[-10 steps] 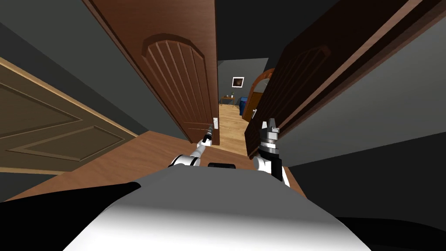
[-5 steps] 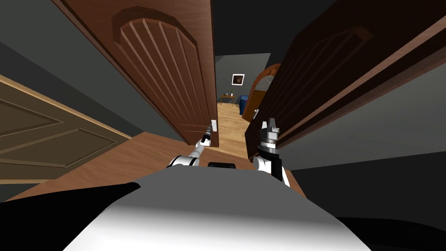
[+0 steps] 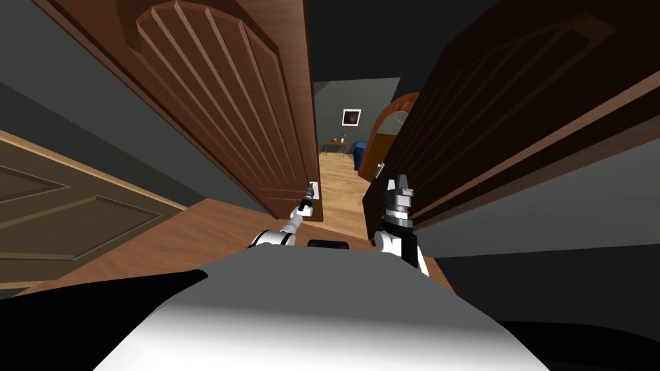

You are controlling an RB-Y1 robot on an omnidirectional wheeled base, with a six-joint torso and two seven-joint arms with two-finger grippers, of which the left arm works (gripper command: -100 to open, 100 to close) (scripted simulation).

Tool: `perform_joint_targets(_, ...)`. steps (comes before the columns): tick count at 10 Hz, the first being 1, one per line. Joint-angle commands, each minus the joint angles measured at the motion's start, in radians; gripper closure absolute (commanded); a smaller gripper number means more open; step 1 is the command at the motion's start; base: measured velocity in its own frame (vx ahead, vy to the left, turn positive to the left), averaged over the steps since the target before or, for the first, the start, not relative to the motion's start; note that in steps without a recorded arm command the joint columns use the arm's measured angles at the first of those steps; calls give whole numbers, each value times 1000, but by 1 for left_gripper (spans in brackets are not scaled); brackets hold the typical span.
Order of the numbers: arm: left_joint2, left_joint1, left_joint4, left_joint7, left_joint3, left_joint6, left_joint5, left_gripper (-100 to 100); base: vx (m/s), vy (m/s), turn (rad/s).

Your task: Push the door open

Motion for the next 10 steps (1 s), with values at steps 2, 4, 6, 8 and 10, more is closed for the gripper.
perform_joint_targets(2,1,0,0,0,0,0,0,100,-23,1,2)
perform_joint_targets(4,1,0,0,0,0,0,0,100,-23,1,0)
perform_joint_targets(6,1,0,0,0,0,0,0,100,-5,0,1)
perform_joint_targets(8,18,4,3,-5,17,3,6,100,105,-60,35)
perform_joint_targets(10,28,5,3,-9,30,3,11,100,167,-61,38)
